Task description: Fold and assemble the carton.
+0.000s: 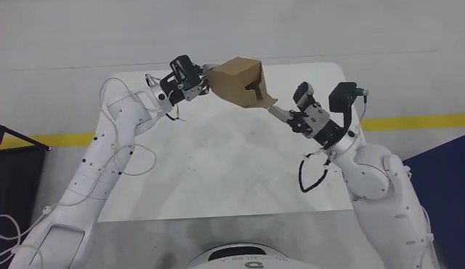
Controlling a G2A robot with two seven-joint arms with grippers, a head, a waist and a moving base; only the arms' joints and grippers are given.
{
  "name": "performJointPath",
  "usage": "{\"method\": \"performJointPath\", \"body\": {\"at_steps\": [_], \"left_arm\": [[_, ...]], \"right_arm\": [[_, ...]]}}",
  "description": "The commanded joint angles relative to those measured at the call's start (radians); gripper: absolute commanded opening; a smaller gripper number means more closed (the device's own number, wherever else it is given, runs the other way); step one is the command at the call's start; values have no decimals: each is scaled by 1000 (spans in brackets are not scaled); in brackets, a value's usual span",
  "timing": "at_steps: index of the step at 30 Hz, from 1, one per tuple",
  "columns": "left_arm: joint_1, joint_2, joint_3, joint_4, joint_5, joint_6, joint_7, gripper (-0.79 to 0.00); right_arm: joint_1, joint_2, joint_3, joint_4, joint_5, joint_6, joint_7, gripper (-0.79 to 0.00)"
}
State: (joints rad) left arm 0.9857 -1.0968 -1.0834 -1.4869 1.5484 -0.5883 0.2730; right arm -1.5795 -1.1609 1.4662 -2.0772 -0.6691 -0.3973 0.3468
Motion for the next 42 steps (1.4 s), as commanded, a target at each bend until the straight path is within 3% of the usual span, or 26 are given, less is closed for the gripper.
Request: {"method": "performJointPath", "body": {"at_steps": [1,10,15,19,22,28,31,34,42], "left_arm": [[2,-1,2,-1,-1,-3,0,-785],[13,2,-17,-6,-6,-23,-2,-785],[15,1,-28,7,-49,-36,-5,-785],[3,-4,-21,47,-151,-102,-45,-785],[-16,-11,-7,105,-269,-192,-112,-785],[-60,-23,19,215,-534,-279,-341,-785],[-89,-24,37,239,-633,-330,-477,-785],[-123,-24,54,253,-721,-380,-588,-785],[-160,-22,107,258,-933,-423,-767,-785]], "right_arm": [[27,0,-11,0,-6,8,16,-40],[111,-4,-62,30,20,8,22,-77],[132,-4,-82,112,173,-185,-25,-86],[171,-3,-95,199,196,-282,-38,-132],[187,-3,-95,217,146,-331,-72,-191],[140,-1,-49,186,-38,-388,-198,-172],[107,4,-24,115,-197,-372,-203,-256],[87,7,-9,77,-283,-373,-226,-215],[124,11,-25,55,-418,-411,-277,-336]]}}
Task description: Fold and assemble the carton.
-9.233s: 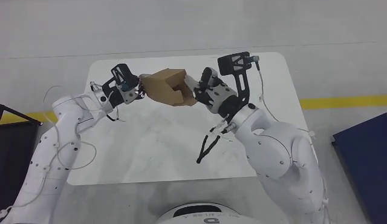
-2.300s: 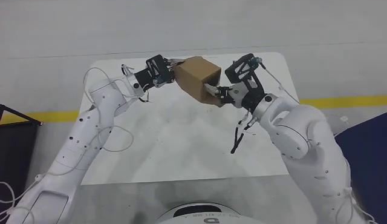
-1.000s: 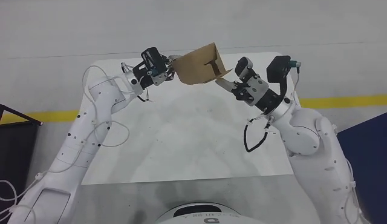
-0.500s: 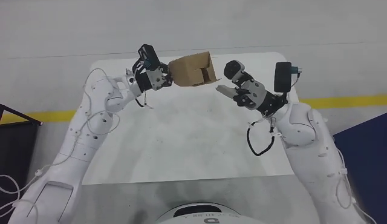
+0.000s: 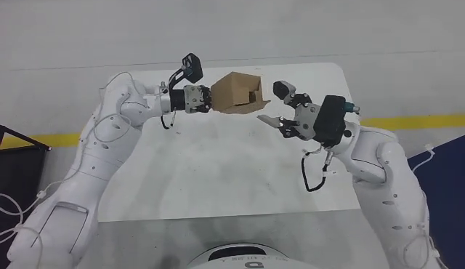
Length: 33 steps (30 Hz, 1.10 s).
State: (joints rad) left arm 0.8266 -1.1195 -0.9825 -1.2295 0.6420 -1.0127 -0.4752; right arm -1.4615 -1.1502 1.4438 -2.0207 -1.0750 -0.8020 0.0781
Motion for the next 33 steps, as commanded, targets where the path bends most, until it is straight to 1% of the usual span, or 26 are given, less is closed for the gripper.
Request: {"method": "performJointPath", "body": {"at_steps": [1,3,5,8,15,21,24,28,31,33], "left_arm": [[2,1,13,0,-50,2,-35,-785],[5,3,24,-3,-89,2,-67,-785],[8,5,28,-7,-120,9,-91,-785],[15,10,31,-13,-163,17,-114,-785],[28,17,45,-34,-240,29,-160,-785],[31,22,51,-39,-293,33,-178,-785],[30,25,48,-41,-307,36,-182,-785],[32,30,41,-44,-314,38,-187,-785],[38,32,41,-47,-330,42,-184,-785],[40,34,43,-49,-339,43,-188,-785]], "right_arm": [[12,1,-6,-5,-24,-14,-21,-363],[22,2,-13,-9,-43,-41,-50,-416],[30,3,-21,-9,-60,-71,-78,-437],[45,4,-35,-6,-88,-104,-109,-437],[94,5,-76,27,-112,-125,-125,-425],[133,6,-106,56,-103,-152,-124,-446],[139,7,-101,97,-59,-163,-169,-440],[129,11,-66,129,-35,-210,-249,-406],[125,16,-74,127,-45,-210,-293,-391],[133,21,-92,142,-47,-210,-324,-366]]}}
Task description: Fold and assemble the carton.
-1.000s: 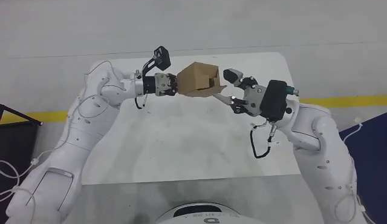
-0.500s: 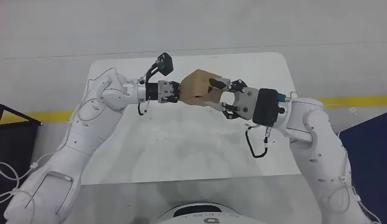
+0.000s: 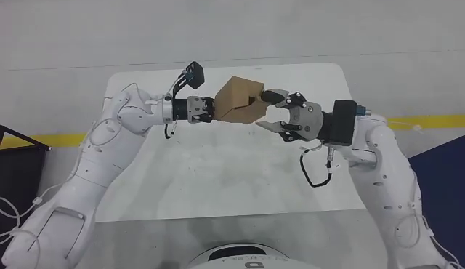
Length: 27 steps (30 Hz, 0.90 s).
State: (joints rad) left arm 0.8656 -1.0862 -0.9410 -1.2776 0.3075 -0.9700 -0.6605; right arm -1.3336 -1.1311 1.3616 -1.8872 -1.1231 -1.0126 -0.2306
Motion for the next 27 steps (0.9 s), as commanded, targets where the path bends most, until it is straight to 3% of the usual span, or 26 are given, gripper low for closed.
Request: {"method": "performJointPath", "body": {"at_steps": [1,7,10,27], "left_arm": [[1,1,2,-2,-9,1,-4,-785],[3,5,12,-3,-19,10,-29,-785],[7,7,20,-7,-29,13,-40,-785],[0,14,31,-13,-53,22,-48,-785]], "right_arm": [[13,5,-21,20,5,0,-34,-366],[81,30,-99,83,-19,0,-121,-339],[112,42,-132,108,-35,0,-128,-391],[200,89,-253,212,-27,0,-143,-474]]}}
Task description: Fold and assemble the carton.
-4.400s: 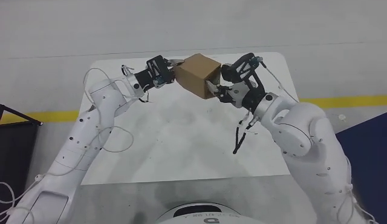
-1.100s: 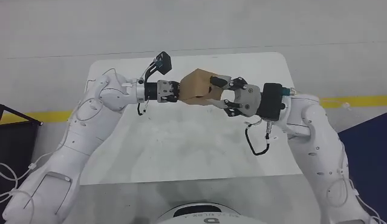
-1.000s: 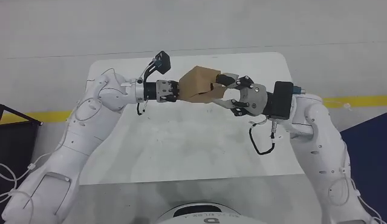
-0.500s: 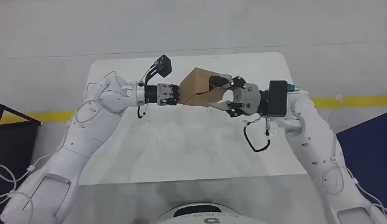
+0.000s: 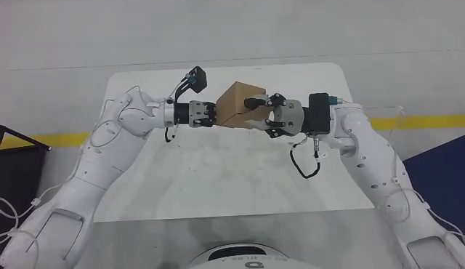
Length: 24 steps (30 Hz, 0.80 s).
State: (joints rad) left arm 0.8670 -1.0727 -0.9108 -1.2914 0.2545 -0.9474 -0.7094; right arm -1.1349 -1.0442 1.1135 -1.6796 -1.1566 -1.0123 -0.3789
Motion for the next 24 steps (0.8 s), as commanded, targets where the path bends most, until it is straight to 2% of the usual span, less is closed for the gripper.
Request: {"method": "performJointPath", "body": {"at_steps": [1,6,8,11,14,16,24], "left_arm": [[-2,0,2,1,-1,-1,3,-785],[-7,-2,11,1,1,-2,17,-785],[-10,-3,13,2,3,-6,24,-785],[-14,-4,15,8,6,-12,35,-785],[-16,-5,18,11,11,-15,42,-785],[-17,-5,19,12,13,-16,45,-785],[-22,-4,23,17,9,-27,49,-785]], "right_arm": [[4,4,-9,8,14,0,11,-493],[10,12,-24,32,76,0,14,-582],[10,15,-30,45,106,0,6,-646],[14,20,-42,65,139,0,5,-686],[21,25,-54,83,164,0,6,-665],[25,28,-56,97,177,0,5,-619],[21,41,-37,118,195,0,-25,-603]]}}
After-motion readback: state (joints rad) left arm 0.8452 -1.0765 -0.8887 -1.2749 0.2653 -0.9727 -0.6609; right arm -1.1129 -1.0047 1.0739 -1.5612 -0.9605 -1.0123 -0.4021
